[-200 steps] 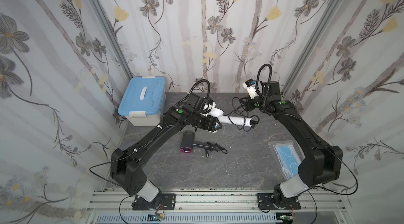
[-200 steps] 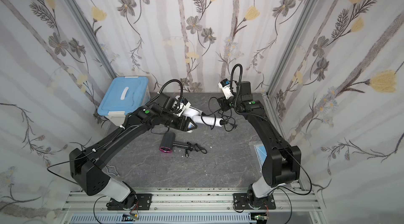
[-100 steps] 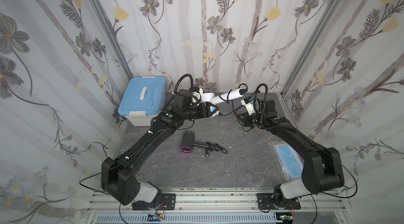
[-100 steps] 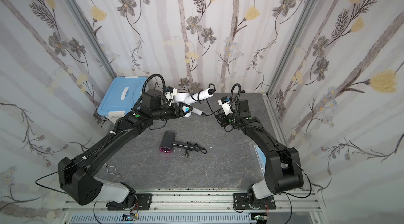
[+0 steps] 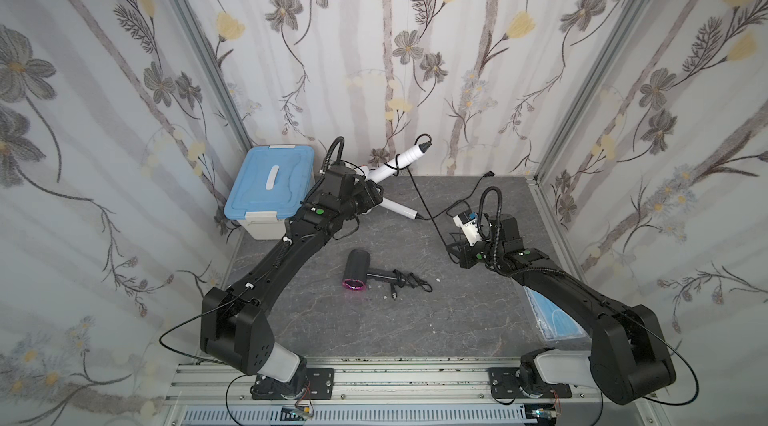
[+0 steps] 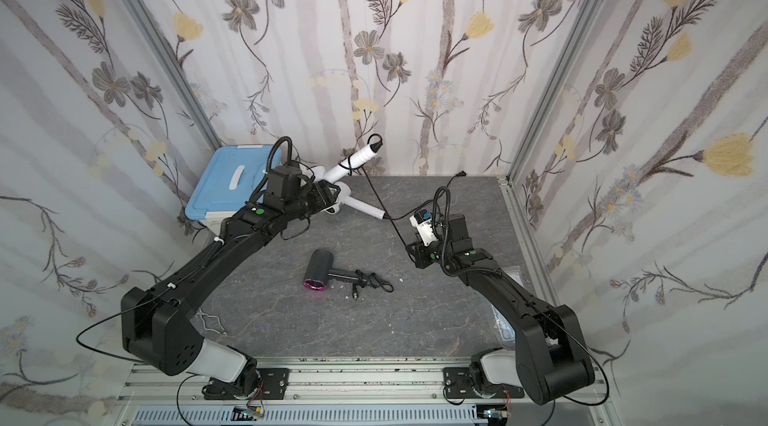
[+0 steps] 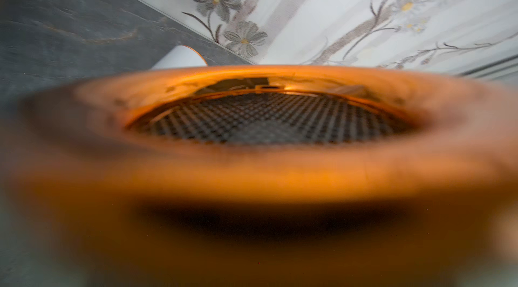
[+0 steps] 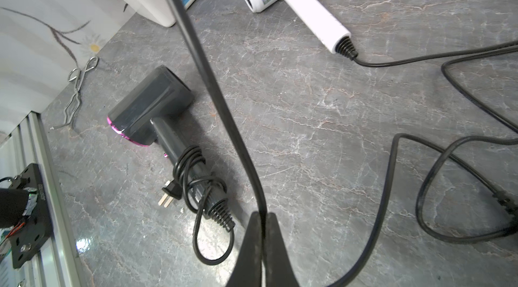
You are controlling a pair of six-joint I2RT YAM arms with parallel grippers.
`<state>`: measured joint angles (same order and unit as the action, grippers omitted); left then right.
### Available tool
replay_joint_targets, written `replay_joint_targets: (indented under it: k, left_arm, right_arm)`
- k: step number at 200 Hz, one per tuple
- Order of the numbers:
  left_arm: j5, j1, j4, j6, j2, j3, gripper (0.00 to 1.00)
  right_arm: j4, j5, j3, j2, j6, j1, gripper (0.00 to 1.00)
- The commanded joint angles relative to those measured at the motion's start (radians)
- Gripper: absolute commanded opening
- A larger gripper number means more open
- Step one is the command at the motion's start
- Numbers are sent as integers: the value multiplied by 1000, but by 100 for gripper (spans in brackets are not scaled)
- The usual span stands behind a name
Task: Wrap the cord around the hair dryer
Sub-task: Wrap the power cord around the hair dryer.
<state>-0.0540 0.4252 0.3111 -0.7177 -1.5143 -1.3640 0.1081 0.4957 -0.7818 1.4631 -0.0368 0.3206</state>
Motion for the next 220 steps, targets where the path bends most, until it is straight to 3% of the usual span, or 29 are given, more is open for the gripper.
replay_joint_targets:
  k: [1, 42, 99, 136, 163, 187, 220]
  left_arm:
    - [262, -6, 44, -7, -32, -36, 0]
    - [448, 28, 182, 53, -117, -74, 0]
    - [506, 149, 303, 238, -154, -152, 0]
    - [561, 244, 506, 443, -202, -263, 0]
    - [642, 284, 624, 506, -242, -308, 0]
    - [595, 287, 608, 500, -222, -273, 0]
    - [399, 290, 555, 537, -194, -219, 0]
  right_arm:
    - [71, -62, -1, -43, -14, 31, 0]
    - [157, -60, -42, -131, -22, 91, 0]
    - [163, -11, -138, -130, -23, 99, 0]
    - [185, -5, -313, -78, -1, 99, 0]
    - [296, -79, -487, -25, 67, 98, 0]
    - [366, -108, -577, 5, 114, 92, 0]
    - [451, -166, -719, 56, 203, 67, 0]
